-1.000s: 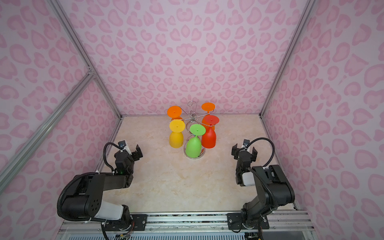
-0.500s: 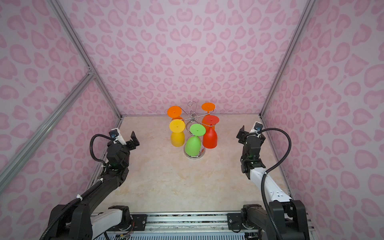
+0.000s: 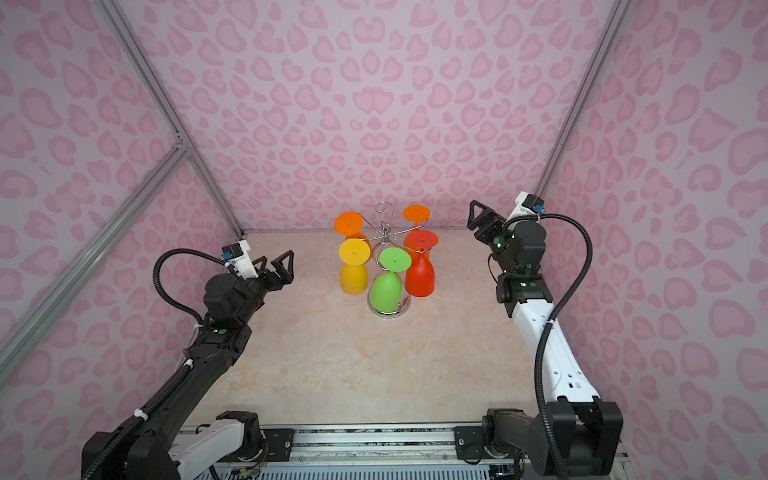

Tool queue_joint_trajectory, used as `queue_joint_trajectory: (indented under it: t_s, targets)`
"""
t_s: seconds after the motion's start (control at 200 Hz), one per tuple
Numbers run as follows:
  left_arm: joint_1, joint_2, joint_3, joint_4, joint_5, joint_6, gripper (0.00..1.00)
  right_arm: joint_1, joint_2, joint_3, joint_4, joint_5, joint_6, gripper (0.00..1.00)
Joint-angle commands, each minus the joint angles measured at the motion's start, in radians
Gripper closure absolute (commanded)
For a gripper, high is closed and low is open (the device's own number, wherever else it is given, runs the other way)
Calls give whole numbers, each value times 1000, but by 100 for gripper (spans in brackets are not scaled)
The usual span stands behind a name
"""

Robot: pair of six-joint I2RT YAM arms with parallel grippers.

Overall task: Take the wine glass off the wine glass rack
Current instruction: 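Raise both arms toward the rack, right gripper reaching the farthest orange glass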

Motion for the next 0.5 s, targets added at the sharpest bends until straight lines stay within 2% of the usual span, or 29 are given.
queue_joint_trajectory:
  t_s: [0.0, 0.14, 0.495]
  targets:
    - [-4, 2, 14, -15, 77, -37, 0, 1, 92, 38, 70, -217, 189, 15]
    - [-7, 8, 17, -30, 100, -39, 1, 11, 202, 50, 234, -314, 356, 20]
    - [-9, 0, 19, -34, 113, -35, 1, 91, 311, 122, 199, -295, 331, 29]
